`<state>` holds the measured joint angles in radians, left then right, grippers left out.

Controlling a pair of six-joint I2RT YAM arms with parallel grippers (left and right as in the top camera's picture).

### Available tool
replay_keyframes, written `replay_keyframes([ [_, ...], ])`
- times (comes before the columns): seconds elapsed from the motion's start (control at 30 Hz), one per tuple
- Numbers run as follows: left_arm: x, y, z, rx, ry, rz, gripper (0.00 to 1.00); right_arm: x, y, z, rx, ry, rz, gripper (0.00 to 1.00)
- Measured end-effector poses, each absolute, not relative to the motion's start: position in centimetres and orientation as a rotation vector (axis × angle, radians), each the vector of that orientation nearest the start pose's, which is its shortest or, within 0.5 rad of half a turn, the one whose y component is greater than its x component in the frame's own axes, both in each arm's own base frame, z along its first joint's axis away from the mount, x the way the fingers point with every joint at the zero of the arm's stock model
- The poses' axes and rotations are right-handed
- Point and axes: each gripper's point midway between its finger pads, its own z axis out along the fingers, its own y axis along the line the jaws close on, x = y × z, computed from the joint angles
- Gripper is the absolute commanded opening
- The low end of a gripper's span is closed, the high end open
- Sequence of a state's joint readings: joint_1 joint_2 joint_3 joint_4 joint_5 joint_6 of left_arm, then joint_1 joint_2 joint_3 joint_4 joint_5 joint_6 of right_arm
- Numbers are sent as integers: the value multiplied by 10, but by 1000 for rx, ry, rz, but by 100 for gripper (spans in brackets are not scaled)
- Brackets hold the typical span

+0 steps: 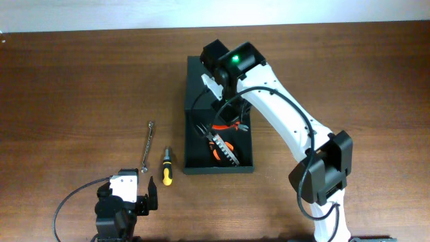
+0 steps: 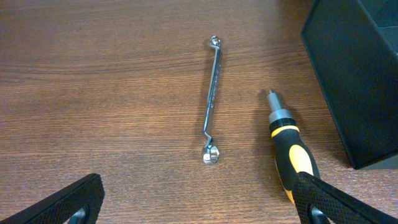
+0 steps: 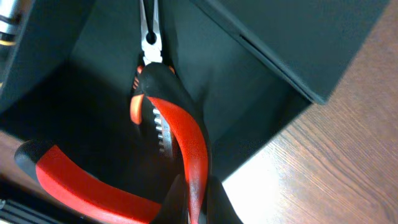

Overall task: Pack container
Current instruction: 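Carry red pliers with right gripper and release into box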

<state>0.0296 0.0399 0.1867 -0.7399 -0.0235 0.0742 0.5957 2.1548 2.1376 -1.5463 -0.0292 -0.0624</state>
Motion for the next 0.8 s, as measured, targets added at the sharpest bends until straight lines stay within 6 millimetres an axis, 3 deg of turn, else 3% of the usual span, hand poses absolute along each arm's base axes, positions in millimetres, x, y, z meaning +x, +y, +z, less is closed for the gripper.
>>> replay_keyframes([
  [0.1, 193, 10, 82, 35, 2165, 85, 99, 337, 237, 125, -1025, 2995, 60, 4],
  [0.3, 193, 10, 82, 35, 2165, 85, 99, 325, 233, 67, -1042, 3050, 64, 4],
  [0.4, 193, 10, 82, 35, 2165, 85, 99, 322, 232, 50, -1044, 3058, 70, 4],
  [0.6, 193, 10, 82, 35, 2165, 85, 99, 340, 244, 37, -1016, 2965, 110, 10],
  [0.8, 193, 10, 82, 35, 2165, 85, 99, 346, 244, 25, -999, 2937, 114, 29],
])
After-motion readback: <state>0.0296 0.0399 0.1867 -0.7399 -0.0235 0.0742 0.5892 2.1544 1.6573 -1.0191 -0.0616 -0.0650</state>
